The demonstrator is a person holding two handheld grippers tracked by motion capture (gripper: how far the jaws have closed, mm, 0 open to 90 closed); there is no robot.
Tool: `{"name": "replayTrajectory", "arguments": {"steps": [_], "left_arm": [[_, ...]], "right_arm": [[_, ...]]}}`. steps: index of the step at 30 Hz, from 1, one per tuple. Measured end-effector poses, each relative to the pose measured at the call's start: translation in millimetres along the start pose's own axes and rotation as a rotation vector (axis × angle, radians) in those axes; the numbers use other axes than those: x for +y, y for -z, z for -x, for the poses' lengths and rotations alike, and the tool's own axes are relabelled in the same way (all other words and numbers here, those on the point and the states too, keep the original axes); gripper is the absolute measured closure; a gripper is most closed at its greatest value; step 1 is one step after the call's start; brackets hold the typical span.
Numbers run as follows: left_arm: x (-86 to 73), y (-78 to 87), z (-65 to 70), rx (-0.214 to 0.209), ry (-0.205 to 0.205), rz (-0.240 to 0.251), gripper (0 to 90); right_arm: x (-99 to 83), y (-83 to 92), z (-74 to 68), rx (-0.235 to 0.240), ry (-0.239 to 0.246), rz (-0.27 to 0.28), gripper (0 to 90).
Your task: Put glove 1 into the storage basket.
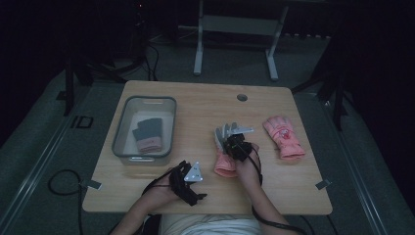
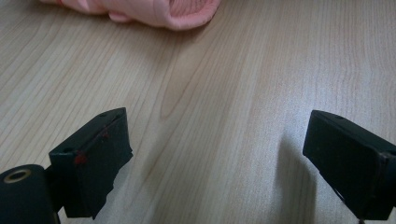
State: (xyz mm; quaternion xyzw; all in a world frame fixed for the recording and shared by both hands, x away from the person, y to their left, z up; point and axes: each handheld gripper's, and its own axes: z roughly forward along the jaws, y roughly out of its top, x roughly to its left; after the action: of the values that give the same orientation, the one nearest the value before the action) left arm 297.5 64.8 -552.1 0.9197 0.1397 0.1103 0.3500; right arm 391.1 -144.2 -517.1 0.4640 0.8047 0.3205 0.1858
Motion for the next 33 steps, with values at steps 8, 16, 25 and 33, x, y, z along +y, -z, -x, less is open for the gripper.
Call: {"name": "replayTrajectory", "arguments": {"steps": [8, 16, 25, 33], "left_arm": [[-1.1, -0.7, -0.7, 0.003, 0.001, -0.001, 7.2], [-0.9, -0.9, -0.8, 0.001, 0.009, 0.003, 7.2], [-1.8, -1.1, -0.8, -0.007, 0.006, -0.001, 7.2], [-1.3, -0.4, -0.9, -0.004, -0.001, -0.003, 7.2]], "right_arm": [[-6.9, -14.5, 4.3, 0.084, 0.037, 0.016, 85.7], [-3.8, -19.8, 9.2, 0.114, 0.059, 0.023, 80.1], [4.9, 6.6, 10.4, 0.128, 0.059, 0.083, 63.3], [11.3, 41.8, 42.2, 0.114, 0.076, 0.162, 61.5]]}}
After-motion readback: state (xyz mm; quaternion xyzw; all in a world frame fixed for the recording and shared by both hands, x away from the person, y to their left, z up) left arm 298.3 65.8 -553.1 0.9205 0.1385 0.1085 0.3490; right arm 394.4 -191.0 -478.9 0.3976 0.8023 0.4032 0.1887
